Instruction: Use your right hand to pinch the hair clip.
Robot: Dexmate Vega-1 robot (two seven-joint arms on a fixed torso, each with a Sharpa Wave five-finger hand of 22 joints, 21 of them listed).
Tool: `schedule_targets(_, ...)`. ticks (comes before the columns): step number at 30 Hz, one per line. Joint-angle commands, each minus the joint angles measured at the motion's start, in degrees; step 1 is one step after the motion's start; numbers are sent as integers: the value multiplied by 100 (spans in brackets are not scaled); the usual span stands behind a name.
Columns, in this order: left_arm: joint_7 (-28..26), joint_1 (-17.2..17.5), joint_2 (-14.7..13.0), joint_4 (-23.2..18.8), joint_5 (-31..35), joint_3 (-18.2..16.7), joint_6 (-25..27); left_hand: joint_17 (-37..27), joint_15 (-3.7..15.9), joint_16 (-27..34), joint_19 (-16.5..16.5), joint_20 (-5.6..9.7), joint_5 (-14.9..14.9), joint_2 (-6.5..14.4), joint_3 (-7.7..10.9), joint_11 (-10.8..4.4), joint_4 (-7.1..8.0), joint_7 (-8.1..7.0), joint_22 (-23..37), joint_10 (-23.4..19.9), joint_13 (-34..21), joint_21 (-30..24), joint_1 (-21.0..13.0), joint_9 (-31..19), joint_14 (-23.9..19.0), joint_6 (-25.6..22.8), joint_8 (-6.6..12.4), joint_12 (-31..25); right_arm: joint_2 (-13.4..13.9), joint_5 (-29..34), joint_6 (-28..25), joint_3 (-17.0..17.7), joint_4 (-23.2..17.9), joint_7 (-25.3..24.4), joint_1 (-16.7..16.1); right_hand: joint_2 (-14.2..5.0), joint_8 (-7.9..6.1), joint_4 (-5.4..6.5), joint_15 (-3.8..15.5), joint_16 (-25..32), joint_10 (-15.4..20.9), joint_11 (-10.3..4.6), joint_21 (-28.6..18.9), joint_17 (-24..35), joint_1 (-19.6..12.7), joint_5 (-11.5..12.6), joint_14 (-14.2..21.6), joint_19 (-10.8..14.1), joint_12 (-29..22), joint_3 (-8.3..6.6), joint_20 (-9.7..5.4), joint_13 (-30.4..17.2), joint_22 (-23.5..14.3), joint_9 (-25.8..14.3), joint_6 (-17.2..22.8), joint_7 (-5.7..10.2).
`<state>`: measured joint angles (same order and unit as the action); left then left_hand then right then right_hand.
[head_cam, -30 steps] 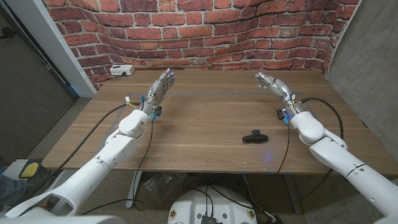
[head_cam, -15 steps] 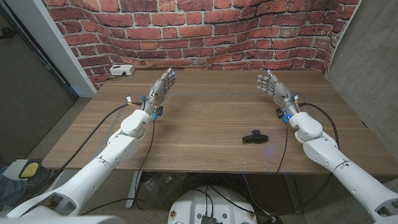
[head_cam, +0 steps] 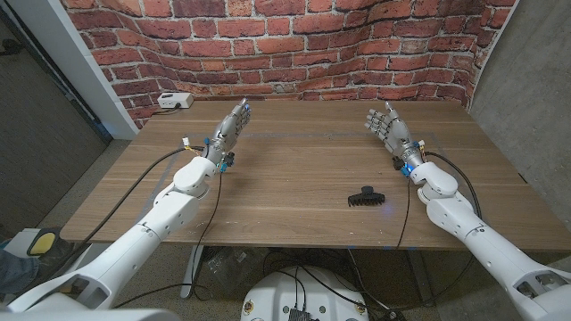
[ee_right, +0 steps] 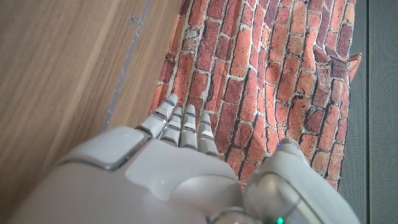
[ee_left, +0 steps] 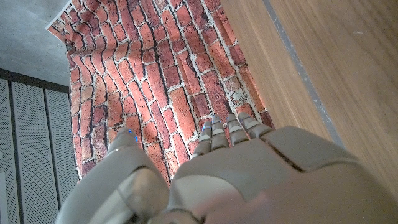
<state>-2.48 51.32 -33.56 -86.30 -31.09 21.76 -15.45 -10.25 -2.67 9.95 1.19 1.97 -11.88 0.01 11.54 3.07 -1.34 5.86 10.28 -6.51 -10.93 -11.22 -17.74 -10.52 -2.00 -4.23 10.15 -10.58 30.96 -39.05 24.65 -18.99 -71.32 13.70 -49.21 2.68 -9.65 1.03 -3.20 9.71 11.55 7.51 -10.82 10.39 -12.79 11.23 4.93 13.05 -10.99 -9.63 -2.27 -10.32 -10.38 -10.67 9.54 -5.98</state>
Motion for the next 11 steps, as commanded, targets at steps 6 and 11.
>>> schedule_targets(6, 37, 33, -21, -13, -19, 2, 5, -18, -8, -12, 85, 228, -22, -14, -44, -18, 12, 24, 11, 126, -3, 7, 19, -16, 149, 125, 4, 12, 23, -63, -89, -82, 33, -14, 34, 46, -61, 5, -85, 41, -19, 46, -19, -2, 53, 25, -31, -26, 2, 46, 11, -20, -13, -13, 45, -120)
schedule_targets(11, 39, 63, -27, -28, -33, -6, -7, -18, -12, -7, 108, 230, -23, -12, -51, -28, 16, 26, 11, 151, -3, 10, 23, -15, 175, 136, 13, 8, 7, -71, -107, -103, 66, -11, 40, 53, -101, -5, -104, 56, 35, 74, -28, -3, 55, 31, -10, -20, -30, 56, 37, -19, -12, -10, 115, -127)
